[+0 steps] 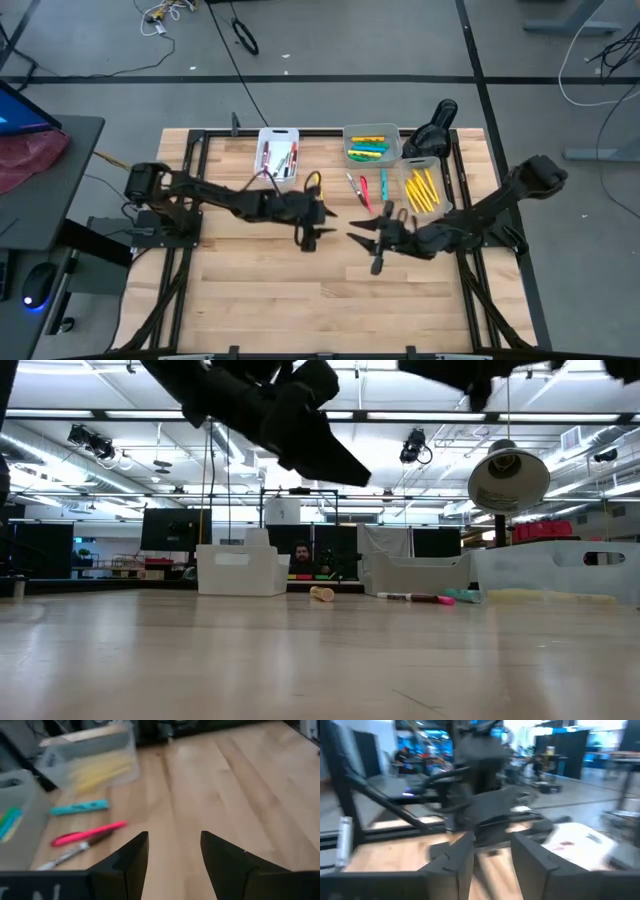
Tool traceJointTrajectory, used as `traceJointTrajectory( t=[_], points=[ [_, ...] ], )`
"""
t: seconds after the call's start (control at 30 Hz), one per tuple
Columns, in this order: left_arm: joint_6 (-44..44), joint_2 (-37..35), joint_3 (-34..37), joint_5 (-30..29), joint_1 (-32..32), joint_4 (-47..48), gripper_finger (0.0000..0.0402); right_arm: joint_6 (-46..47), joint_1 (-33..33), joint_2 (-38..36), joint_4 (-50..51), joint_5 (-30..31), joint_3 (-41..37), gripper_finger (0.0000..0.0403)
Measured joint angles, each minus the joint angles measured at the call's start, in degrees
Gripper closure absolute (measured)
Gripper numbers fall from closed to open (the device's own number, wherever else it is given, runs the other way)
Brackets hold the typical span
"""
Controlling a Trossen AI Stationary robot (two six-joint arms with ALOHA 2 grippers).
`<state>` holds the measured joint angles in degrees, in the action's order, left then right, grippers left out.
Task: Pick & Place Markers
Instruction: Put the pink pen into the transparent bin
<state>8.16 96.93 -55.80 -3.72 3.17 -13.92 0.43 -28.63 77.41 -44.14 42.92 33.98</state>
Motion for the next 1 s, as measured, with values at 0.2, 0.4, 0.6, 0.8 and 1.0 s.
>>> traceJointTrajectory(
  t=[0.2, 0.4, 0.6, 0.8, 1.0],
  points=[
    [-0.8, 6.4, 0.1, -0.1, 3.1, -8.7, 0.0216, 6.2, -5.2, -8.1, 16.3, 15.2, 0.0, 0.027],
    [-6.6, 14.7, 0.1, -0.1, 3.5, -20.1, 0.0216, 25.5, -6.1, -11.7, 34.2, 18.2, 0.0, 0.027],
    [-12.0, 20.1, 0.1, -0.1, 3.4, -27.2, 0.0216, 43.0, 0.9, -10.6, 47.1, 3.2, 0.0, 0.027],
    [-13.7, 18.3, 0.1, -0.1, 3.4, -22.0, 0.0216, 47.2, 11.0, -5.2, 52.9, -13.0, 0.0, 0.027],
    [-11.7, 13.8, 0.0, -0.2, 3.4, -11.1, 0.0216, 47.2, 20.3, 0.4, 54.8, -21.2, 0.1, 0.027]
  ],
)
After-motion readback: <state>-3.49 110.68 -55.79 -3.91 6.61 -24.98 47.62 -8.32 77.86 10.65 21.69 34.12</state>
